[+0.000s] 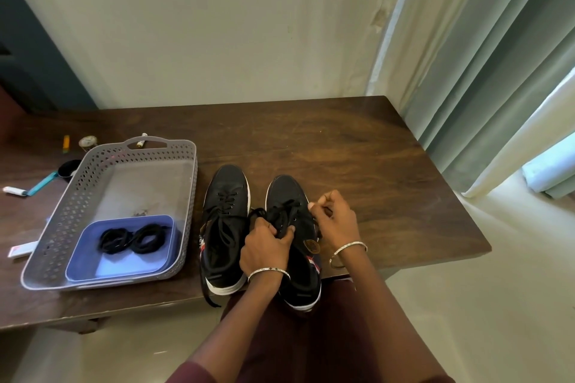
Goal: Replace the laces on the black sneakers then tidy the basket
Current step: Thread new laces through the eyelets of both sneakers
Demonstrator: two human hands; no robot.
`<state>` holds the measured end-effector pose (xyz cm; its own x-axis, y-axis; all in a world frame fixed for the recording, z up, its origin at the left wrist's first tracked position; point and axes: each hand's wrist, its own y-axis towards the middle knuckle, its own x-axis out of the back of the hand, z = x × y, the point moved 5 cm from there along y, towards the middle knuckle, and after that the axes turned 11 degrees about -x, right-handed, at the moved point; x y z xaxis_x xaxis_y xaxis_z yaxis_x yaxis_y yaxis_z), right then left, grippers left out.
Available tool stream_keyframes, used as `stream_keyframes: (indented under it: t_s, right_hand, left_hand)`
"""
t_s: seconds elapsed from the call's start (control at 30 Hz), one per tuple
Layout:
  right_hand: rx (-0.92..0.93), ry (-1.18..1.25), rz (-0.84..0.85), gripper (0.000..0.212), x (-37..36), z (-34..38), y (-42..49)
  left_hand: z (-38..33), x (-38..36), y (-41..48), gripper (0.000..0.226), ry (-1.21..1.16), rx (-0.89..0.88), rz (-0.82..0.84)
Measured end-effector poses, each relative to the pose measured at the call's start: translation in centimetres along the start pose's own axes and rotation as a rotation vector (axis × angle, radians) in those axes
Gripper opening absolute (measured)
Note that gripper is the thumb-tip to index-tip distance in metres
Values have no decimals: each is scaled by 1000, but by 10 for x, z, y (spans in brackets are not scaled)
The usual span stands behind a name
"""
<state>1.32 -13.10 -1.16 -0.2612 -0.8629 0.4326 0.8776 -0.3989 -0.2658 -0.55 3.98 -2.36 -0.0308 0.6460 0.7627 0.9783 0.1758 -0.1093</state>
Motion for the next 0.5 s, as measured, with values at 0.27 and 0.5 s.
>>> stream_keyframes:
  t_s: [0.27,0.5]
  right_hand:
    - [149,-528,82,9,-20,11,1]
    - [31,6,141,22,11,11,-7]
  left_hand:
    - [0,0,0,40,11,-9,-11]
    - [2,-3,1,40,2,-11,-5]
